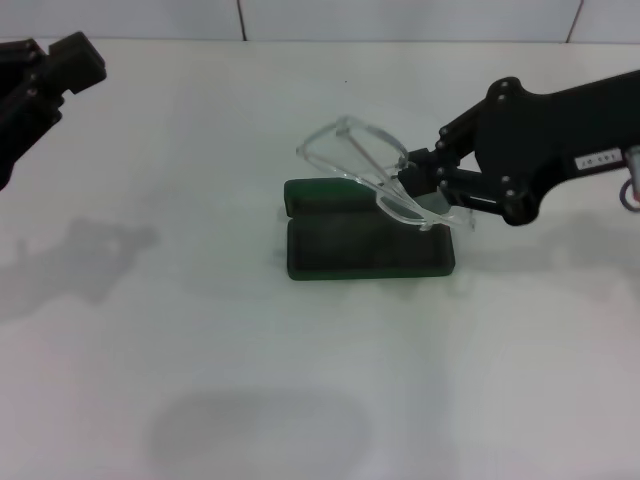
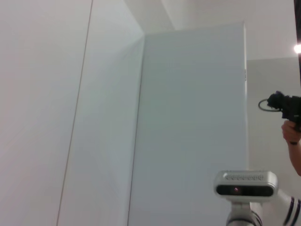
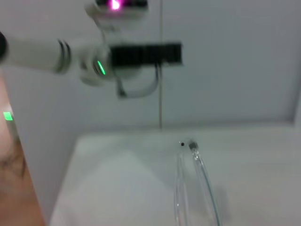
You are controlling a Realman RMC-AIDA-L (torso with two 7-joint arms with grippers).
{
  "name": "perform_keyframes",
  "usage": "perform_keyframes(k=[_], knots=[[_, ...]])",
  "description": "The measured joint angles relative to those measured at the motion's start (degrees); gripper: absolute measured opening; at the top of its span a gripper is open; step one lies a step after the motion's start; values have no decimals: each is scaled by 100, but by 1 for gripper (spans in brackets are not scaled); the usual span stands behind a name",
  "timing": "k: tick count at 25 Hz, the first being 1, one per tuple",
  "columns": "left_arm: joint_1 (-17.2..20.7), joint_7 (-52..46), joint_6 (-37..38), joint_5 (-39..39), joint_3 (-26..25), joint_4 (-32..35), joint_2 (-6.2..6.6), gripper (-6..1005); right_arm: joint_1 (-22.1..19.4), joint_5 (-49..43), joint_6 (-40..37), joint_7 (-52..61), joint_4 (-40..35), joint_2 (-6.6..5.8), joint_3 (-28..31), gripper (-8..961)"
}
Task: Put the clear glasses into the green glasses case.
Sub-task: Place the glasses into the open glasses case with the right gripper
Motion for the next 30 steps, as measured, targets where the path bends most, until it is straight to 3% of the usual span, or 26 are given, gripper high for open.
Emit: perform_keyframes(k=[2,7,15,21,30], knots=[[-1,6,0,19,-14,0,1,44,298,-673,-230,630,-310,27,-43,52],[-69,24,0,79,-18,-2,-2,44,1010,-2074,-546,1152,-184,197,-430,53],[-112,52,-27,154,-22,-43,-48,44,2006,-3184,-341,1602,476,208,-1506,53],[-117,134,-69,175,-22,-55,-130,45,2298,-3700,130,1718,703,235,-2395,53],[-188,140,-151,175,-22,-56,-159,45,2393,-4096,714,1856,936,233,-3071,52]])
